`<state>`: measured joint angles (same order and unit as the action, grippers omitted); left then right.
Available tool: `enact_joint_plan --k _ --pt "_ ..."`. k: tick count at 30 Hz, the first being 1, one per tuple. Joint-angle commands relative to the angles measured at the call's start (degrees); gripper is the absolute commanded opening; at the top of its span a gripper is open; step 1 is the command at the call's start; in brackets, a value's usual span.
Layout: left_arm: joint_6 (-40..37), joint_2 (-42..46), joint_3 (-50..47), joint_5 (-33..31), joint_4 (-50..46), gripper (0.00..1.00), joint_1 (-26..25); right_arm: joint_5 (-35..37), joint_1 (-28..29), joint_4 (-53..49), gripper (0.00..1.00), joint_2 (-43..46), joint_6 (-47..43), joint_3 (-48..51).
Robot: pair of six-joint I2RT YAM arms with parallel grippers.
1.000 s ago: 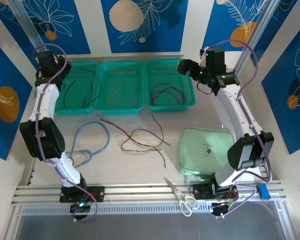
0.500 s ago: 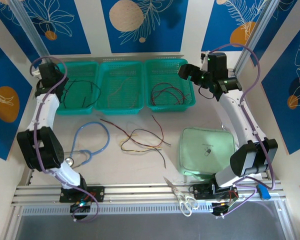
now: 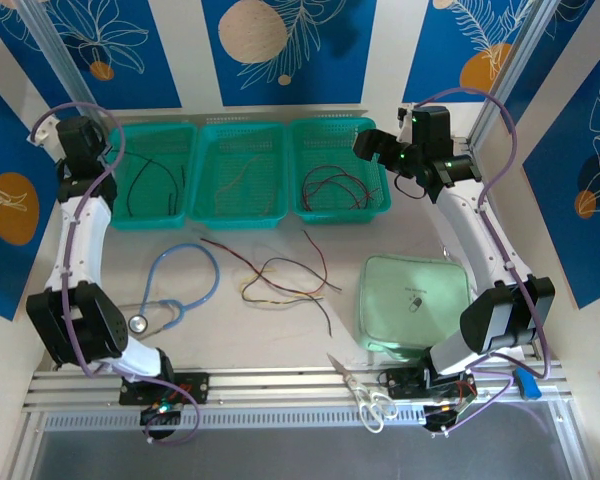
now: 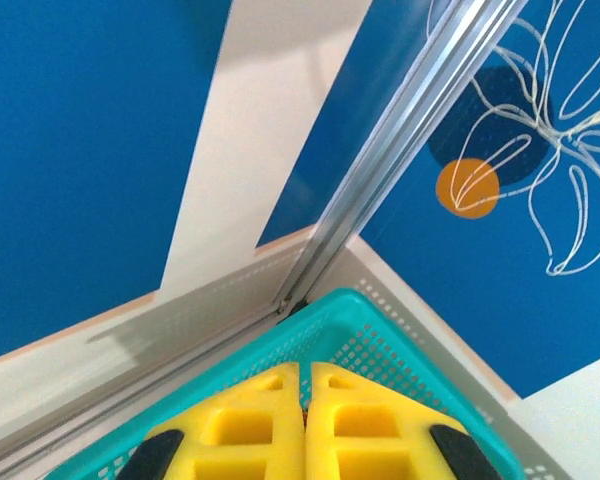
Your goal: Untangle the cables
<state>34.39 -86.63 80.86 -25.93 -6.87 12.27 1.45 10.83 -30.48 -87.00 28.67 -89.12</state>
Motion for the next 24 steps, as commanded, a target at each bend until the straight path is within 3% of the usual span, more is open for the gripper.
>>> enact_joint_plan --k 1,11,17,24 --pt "0.47 -4.9 1.62 5.33 -5.31 0.0 0.47 -0.92 0.11 -0.37 0.92 0.0 -1.13 -1.12" --pt "4.73 -21.15 14.66 18.99 -21.13 0.0 -0.03 -1.19 0.26 -0.84 0.92 0.47 -1.16 -0.08" --pt "3.49 -30.03 22.22 22.83 -28.0 0.0 -1.5 -1.47 0.26 -0.21 0.92 0.52 -0.67 0.97" --pt "1.72 -34.59 22.09 23.36 -29.59 0.0 -1.91 -1.41 0.55 -0.5 0.92 0.69 -1.16 1.3"
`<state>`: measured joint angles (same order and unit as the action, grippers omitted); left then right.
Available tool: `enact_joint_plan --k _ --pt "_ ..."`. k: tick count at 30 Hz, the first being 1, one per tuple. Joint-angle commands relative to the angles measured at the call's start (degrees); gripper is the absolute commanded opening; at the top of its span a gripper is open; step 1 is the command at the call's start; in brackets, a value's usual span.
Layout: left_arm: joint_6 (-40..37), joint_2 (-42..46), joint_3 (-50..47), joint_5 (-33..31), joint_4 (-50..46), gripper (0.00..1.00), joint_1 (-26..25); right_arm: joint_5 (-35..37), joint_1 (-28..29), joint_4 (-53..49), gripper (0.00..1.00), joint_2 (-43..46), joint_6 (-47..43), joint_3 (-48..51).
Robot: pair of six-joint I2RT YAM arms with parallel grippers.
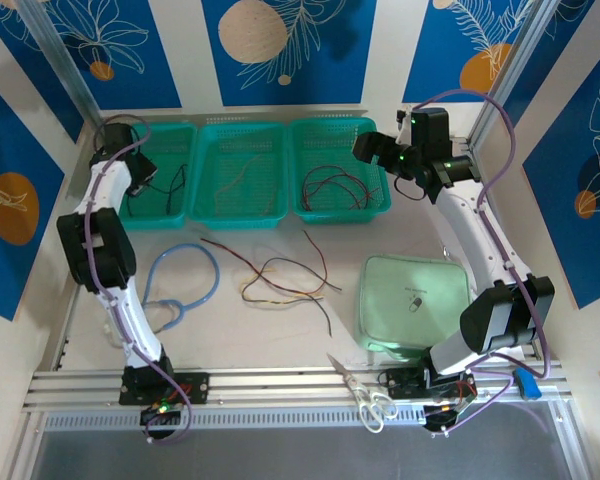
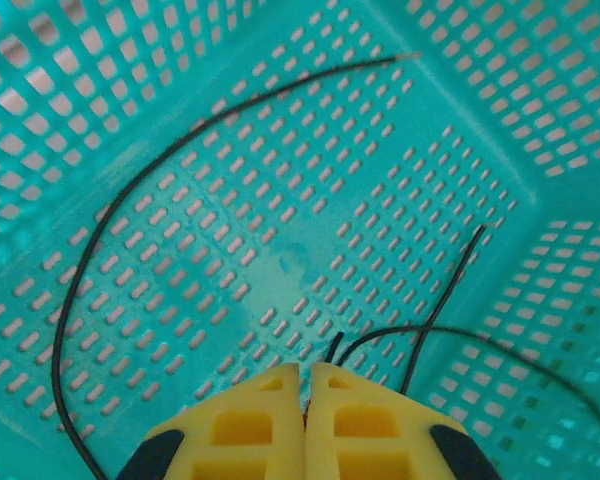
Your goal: Untangle the cables
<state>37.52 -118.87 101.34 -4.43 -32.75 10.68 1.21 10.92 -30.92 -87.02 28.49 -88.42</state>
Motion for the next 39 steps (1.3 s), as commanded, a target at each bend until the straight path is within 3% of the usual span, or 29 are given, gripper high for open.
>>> enact_joint_plan --k 1,5,7,9,14,19,24,28,33,39 --pt "-1.63 -3.31 2.49 2.41 -4.95 0.0 -0.33 -1.21 0.44 -0.11 0.92 0.87 -0.98 0.64" --pt "-1.72 -3.81 2.84 1.34 -6.01 0.0 -0.3 -0.78 0.57 -0.61 0.92 1.37 -1.41 0.5" --pt "-1.76 -2.86 2.46 0.38 -5.36 0.36 -0.01 -0.54 0.57 -1.16 0.92 1.72 -1.68 0.42" --pt "-1.93 -1.48 2.38 -0.38 -4.93 0.57 0.05 -0.29 0.66 -1.22 0.92 2.33 -1.68 0.64" --pt "-3.59 4.41 1.4 -3.39 -2.28 0.79 0.05 -0.07 0.89 -1.34 0.92 3.5 -1.68 1.13" --pt "-6.46 10.3 1.41 -3.45 -1.96 0.85 -0.72 0.15 1.21 -1.34 0.92 4.14 -1.6 1.37" --pt "-9.4 15.09 -0.99 -3.22 -1.96 0.85 -1.45 0.37 1.71 -1.03 0.92 5.18 -1.11 2.47" --pt "-11.82 17.86 -3.95 3.64 -3.11 0.81 -2.52 1.96 3.37 -2.11 0.91 5.8 -2.62 3.22" --pt "-12.69 26.71 -13.45 12.53 -1.83 0.79 -4.73 9.99 11.43 -7.29 0.91 5.26 -9.06 4.29" --pt "-11.11 39.59 -23.95 14.8 -3.38 0.79 -9.61 14.46 21.7 -11.0 0.88 5.85 -6.08 10.47"
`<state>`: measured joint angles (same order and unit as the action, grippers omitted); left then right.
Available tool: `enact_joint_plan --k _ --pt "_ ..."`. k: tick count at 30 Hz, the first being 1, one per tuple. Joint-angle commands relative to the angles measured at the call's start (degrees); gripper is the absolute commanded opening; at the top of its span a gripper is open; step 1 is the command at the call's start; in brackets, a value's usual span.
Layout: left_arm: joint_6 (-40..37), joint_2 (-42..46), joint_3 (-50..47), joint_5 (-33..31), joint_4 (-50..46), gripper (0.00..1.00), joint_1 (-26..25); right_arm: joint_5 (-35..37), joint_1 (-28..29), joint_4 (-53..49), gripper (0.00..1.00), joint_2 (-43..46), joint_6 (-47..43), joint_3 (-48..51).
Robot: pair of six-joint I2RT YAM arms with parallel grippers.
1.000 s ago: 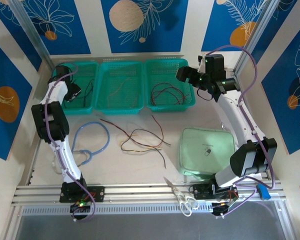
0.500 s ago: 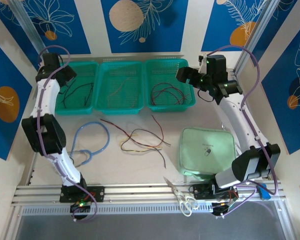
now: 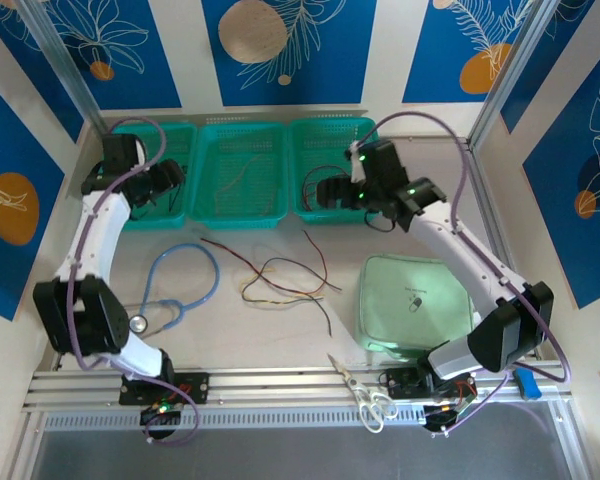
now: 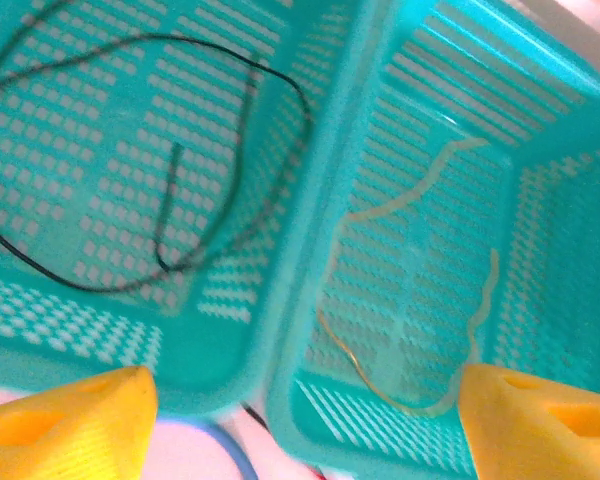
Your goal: Untangle the cables
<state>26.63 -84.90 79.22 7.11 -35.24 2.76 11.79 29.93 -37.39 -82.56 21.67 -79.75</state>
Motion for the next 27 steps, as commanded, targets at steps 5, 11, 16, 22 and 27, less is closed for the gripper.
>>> enact_joint_plan --k 5,11,16,22,27 --pt "0.88 15.37 -10.09 4.4 -3.56 0.78 -4.09 6.81 11.21 -5.81 0.81 2.84 5.07 7.76" --pt "3.05 25.49 -21.01 7.09 -5.01 0.78 -6.45 8.09 19.05 -7.52 0.63 2.98 10.59 14.97" --pt "5.36 32.03 -25.56 8.0 -5.41 0.77 -8.1 7.82 23.7 -9.0 0.56 1.82 14.76 19.66" --pt "5.31 31.95 -23.79 9.15 -5.81 0.77 -8.26 5.95 24.98 -9.16 0.48 -0.14 15.29 23.45" --pt "7.61 31.75 -23.26 11.74 -4.49 0.76 -8.9 4.79 25.39 -6.26 0.43 -1.68 16.95 26.6"
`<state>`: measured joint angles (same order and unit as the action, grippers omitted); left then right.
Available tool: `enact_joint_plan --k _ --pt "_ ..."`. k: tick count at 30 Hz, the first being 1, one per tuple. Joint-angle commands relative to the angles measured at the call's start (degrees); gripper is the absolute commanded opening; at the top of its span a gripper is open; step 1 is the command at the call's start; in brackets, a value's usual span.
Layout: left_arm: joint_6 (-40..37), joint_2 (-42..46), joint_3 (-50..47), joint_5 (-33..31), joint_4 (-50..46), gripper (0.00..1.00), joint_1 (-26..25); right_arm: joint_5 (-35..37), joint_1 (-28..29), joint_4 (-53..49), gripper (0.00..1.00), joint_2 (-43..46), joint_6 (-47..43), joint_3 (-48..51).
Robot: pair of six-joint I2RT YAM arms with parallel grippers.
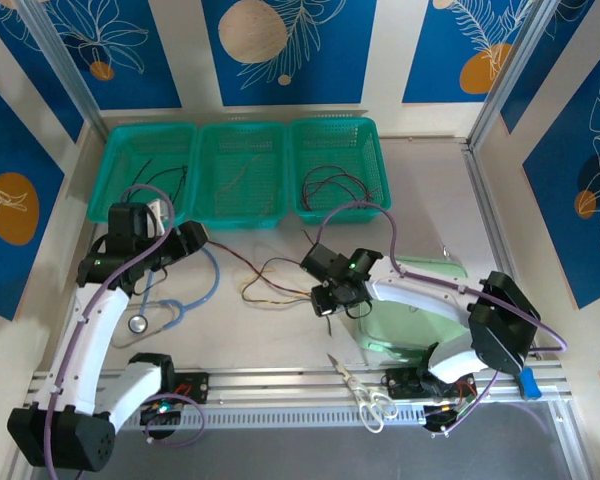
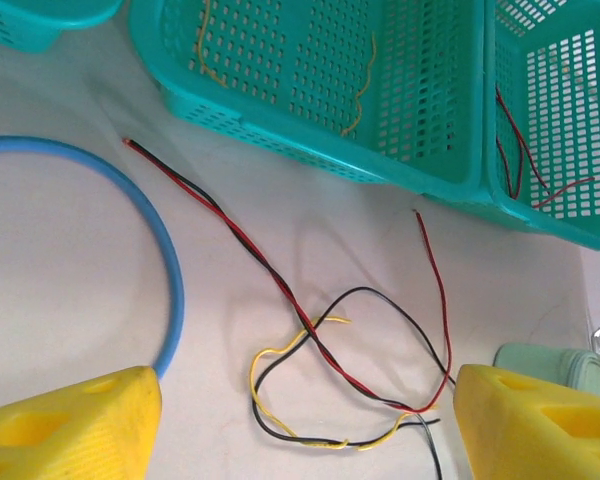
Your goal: Untangle the cables
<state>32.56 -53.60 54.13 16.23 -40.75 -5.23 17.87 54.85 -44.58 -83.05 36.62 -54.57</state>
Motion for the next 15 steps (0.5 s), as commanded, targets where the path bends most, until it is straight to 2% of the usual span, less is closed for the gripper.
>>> enact_joint_plan --k 1,15 --pt "1.94 0.66 1.98 2.57 1.11 0.76 -1.07 -1.13 0.56 1.2 0.42 -1.92 2.05 1.57" --pt "3.03 2.33 1.07 3.07 -0.31 0.75 -2.24 -0.72 3.23 2.58 0.31 -13.62 -0.15 -1.33"
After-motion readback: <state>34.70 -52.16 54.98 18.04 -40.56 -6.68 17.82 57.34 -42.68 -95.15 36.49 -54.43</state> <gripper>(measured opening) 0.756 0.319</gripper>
